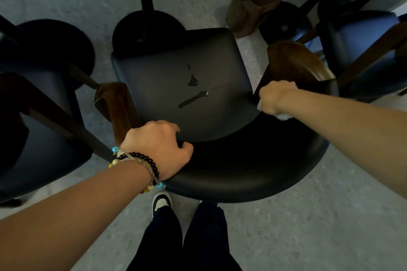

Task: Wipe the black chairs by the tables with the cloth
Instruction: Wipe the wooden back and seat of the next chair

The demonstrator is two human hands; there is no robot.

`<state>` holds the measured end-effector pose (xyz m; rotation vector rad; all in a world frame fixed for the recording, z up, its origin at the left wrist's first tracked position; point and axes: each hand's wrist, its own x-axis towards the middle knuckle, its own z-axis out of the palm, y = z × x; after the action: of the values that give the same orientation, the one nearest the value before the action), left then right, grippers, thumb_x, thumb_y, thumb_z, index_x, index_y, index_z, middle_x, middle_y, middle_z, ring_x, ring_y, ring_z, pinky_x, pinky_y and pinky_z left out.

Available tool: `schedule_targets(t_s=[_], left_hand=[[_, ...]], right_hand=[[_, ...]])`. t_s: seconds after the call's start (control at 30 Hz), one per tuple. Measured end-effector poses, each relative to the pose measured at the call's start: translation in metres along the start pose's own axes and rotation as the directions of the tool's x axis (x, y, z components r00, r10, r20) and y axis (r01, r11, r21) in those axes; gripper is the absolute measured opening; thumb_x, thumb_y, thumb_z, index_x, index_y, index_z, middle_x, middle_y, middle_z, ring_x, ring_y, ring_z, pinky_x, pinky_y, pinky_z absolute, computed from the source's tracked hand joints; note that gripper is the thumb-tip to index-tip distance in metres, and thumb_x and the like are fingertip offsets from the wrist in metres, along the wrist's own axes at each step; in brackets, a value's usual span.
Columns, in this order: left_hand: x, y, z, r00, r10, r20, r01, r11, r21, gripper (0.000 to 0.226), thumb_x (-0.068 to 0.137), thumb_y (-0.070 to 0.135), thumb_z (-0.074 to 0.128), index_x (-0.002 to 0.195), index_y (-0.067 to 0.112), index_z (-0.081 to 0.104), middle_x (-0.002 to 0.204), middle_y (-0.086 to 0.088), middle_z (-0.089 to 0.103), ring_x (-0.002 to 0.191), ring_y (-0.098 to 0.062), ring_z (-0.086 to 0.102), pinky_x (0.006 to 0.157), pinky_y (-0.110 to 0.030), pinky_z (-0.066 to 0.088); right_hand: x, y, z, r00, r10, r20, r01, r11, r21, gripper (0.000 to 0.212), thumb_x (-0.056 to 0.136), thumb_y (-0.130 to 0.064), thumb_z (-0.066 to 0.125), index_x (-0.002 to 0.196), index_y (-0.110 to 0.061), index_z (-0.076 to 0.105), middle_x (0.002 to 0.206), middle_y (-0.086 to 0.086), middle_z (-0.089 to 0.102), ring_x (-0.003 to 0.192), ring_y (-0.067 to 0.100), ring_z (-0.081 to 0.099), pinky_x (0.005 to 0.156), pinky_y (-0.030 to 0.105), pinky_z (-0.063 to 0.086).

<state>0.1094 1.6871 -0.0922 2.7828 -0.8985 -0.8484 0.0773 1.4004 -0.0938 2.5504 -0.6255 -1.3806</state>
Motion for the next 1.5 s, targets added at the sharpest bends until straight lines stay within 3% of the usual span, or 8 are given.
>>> schedule_targets(t_s=[0.23,0.5,0.73,0.9,1.17,1.3,1.4,1.5], left_hand=[[0.001,-0.001,0.002,1.000,-0.003,0.007,0.003,1.000,0.002,0.055,0.080,0.066,0.033,0.121,0.037,0.056,0.119,0.013,0.059,0.102,-0.012,0.058,0.065,-0.027,0.043],[0.000,-0.002,0.003,0.999,-0.014,-0.038,0.014,1.000,0.000,0.052,0.078,0.066,0.036,0.116,0.038,0.058,0.118,0.013,0.059,0.099,-0.015,0.060,0.063,-0.028,0.040],[0.001,0.000,0.001,0.998,-0.024,-0.057,0.024,1.000,-0.003,0.051,0.080,0.066,0.038,0.119,0.039,0.057,0.119,0.012,0.060,0.097,-0.015,0.060,0.060,-0.027,0.037],[0.000,0.000,0.001,0.997,-0.032,-0.067,0.032,0.999,0.000,0.052,0.079,0.068,0.037,0.117,0.040,0.058,0.116,0.013,0.061,0.087,-0.012,0.055,0.054,-0.026,0.032],[0.002,-0.003,0.003,0.997,-0.057,-0.048,0.058,0.998,0.017,0.053,0.077,0.071,0.035,0.116,0.042,0.056,0.107,0.012,0.062,0.077,-0.011,0.043,0.050,-0.024,0.029],[0.000,0.000,-0.001,0.997,-0.056,-0.059,0.057,0.998,0.019,0.050,0.078,0.069,0.037,0.115,0.041,0.057,0.085,0.014,0.047,0.074,-0.011,0.043,0.050,-0.023,0.029],[-0.003,0.000,-0.001,0.995,-0.058,-0.084,0.057,0.998,-0.009,0.047,0.079,0.067,0.039,0.112,0.040,0.059,0.078,0.016,0.042,0.072,-0.012,0.043,0.052,-0.025,0.033],[-0.002,0.001,-0.001,0.994,-0.053,-0.098,0.051,0.998,-0.024,0.045,0.079,0.064,0.041,0.111,0.038,0.060,0.079,0.013,0.046,0.073,-0.015,0.046,0.060,-0.028,0.039]], right_hand=[[-0.032,-0.055,0.018,0.957,-0.274,0.094,0.276,0.961,-0.015,0.039,0.097,-0.043,0.054,0.122,-0.015,0.063,0.119,0.010,0.062,0.099,0.028,0.061,0.061,0.029,0.041],[-0.010,0.042,-0.014,0.997,-0.078,0.003,0.078,0.997,0.029,0.039,0.093,-0.022,0.060,0.132,-0.025,0.059,0.139,0.007,0.053,0.122,0.032,0.052,0.103,0.044,0.041],[-0.090,0.045,0.019,0.981,0.007,-0.192,0.028,0.983,0.180,0.046,0.087,-0.014,0.055,0.132,-0.022,0.057,0.128,0.012,0.056,0.117,0.032,0.054,0.098,0.043,0.044],[-0.123,-0.007,0.032,0.972,-0.201,-0.124,0.218,0.965,0.146,0.042,0.091,-0.017,0.050,0.127,-0.034,0.060,0.118,0.002,0.059,0.111,0.027,0.057,0.094,0.045,0.044],[-0.028,0.029,0.004,0.976,0.047,-0.213,-0.025,0.994,0.107,0.037,0.091,-0.018,0.058,0.127,-0.011,0.059,0.123,0.015,0.057,0.110,0.032,0.057,0.086,0.040,0.048],[-0.033,-0.024,0.027,0.989,-0.099,-0.109,0.110,0.989,0.101,0.026,0.090,-0.024,0.060,0.111,-0.008,0.065,0.107,0.013,0.064,0.096,0.030,0.064,0.072,0.033,0.046],[-0.046,-0.048,0.034,0.955,-0.298,-0.009,0.294,0.937,0.188,0.028,0.092,-0.030,0.056,0.112,-0.015,0.068,0.111,0.009,0.065,0.094,0.027,0.062,0.082,0.035,0.050],[-0.034,-0.019,0.013,0.965,-0.255,-0.066,0.263,0.952,0.157,0.036,0.092,-0.023,0.054,0.126,-0.019,0.063,0.125,0.011,0.063,0.108,0.030,0.061,0.087,0.030,0.049]])
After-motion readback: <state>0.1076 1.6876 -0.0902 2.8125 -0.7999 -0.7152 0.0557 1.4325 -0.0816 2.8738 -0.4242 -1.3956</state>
